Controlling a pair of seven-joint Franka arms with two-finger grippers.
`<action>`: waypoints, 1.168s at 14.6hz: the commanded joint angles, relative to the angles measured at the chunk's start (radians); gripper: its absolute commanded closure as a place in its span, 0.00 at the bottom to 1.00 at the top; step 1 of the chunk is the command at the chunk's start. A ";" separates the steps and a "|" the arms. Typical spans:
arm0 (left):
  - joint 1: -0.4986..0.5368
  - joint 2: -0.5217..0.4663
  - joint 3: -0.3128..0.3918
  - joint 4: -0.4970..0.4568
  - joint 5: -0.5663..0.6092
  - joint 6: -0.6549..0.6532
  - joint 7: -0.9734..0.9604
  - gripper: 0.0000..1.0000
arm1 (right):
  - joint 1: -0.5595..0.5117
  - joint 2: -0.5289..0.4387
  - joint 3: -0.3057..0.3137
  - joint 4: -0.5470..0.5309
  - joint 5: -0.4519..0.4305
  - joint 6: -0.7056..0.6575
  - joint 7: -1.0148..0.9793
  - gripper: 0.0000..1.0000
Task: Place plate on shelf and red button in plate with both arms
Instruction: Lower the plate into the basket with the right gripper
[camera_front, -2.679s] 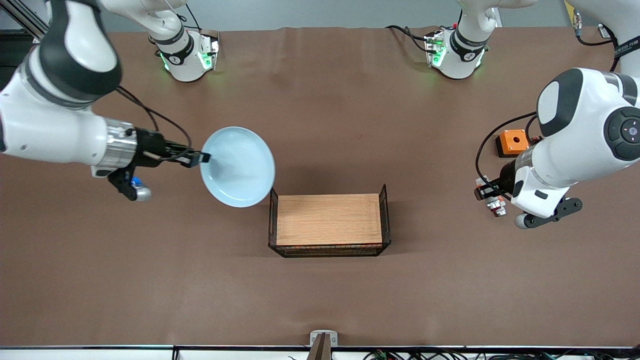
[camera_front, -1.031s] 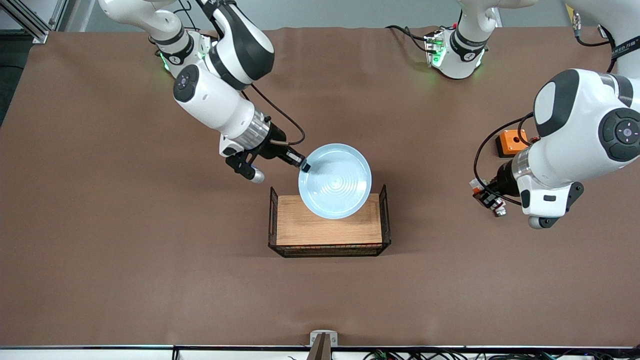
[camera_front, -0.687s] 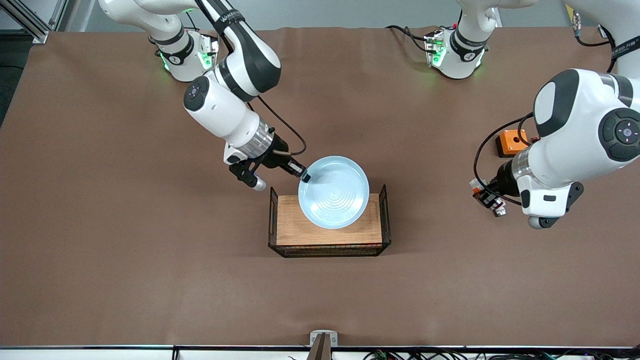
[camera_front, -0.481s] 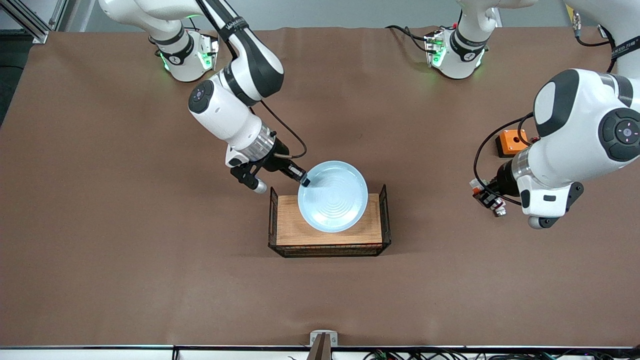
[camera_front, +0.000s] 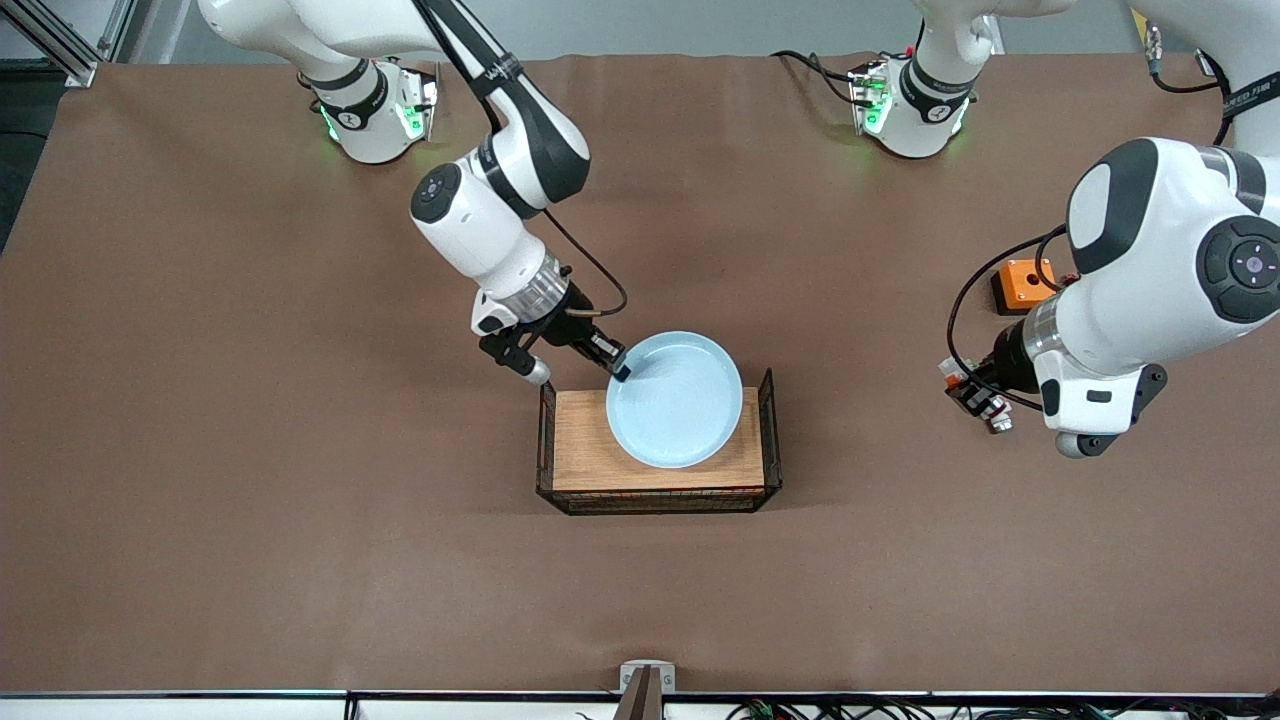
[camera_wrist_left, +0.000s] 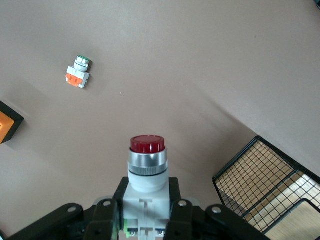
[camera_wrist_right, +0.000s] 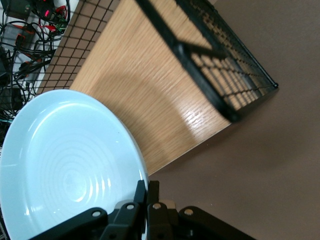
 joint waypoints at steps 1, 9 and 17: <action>-0.004 -0.003 -0.002 0.005 -0.013 -0.011 -0.015 0.73 | 0.017 0.008 -0.010 -0.020 -0.002 0.045 -0.006 0.98; -0.004 -0.003 -0.004 0.005 -0.013 -0.008 -0.012 0.73 | 0.041 0.053 -0.011 -0.040 -0.002 0.132 -0.007 0.98; -0.003 -0.003 -0.004 0.005 -0.022 -0.006 -0.009 0.73 | 0.040 0.056 -0.013 -0.038 -0.002 0.128 -0.017 0.85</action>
